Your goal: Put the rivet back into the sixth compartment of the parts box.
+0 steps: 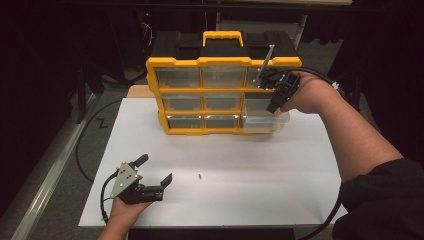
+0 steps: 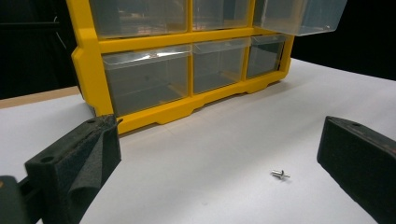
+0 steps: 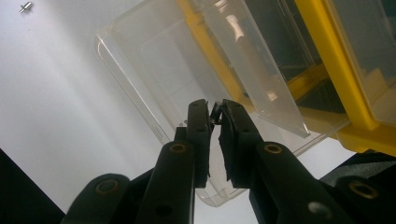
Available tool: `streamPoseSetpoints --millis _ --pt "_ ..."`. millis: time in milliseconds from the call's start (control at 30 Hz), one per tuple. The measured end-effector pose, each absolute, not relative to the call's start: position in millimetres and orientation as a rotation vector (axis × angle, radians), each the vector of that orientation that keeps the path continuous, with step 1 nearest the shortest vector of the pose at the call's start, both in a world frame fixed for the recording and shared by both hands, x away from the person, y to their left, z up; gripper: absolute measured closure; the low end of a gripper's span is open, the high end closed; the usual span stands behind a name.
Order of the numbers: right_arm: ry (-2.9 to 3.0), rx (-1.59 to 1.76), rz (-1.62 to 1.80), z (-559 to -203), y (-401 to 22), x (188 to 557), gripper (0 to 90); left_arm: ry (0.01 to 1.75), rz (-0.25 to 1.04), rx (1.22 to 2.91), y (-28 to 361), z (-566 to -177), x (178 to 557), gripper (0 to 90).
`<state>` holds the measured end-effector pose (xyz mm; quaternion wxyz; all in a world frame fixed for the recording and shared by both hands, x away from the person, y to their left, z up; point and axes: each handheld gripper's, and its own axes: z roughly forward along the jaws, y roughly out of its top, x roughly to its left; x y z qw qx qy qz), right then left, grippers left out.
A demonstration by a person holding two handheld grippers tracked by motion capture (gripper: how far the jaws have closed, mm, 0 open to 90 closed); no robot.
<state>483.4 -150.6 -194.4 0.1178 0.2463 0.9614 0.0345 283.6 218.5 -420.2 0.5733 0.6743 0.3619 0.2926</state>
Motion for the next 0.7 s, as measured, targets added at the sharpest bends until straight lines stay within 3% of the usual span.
streamPoseSetpoints --millis 33,133,233,433,700 --pt "2.813 0.724 0.105 -194.0 -151.1 483.1 83.1 0.848 0.686 1.581 218.5 -420.2 283.6 0.4" --pt "2.824 0.753 0.132 -191.1 -153.7 482.1 67.9 0.849 0.686 1.582 218.4 -420.3 283.5 0.3" --pt "2.812 0.746 0.164 -185.7 -155.2 477.9 62.9 0.85 0.687 1.581 218.2 -420.3 283.6 0.4" --pt "2.788 0.751 0.188 -180.6 -157.8 467.9 56.7 0.847 0.687 1.584 217.9 -420.2 283.2 0.4" --pt "2.792 0.716 0.187 -181.1 -158.0 451.7 55.2 0.849 0.687 1.582 216.8 -420.5 283.4 0.4"
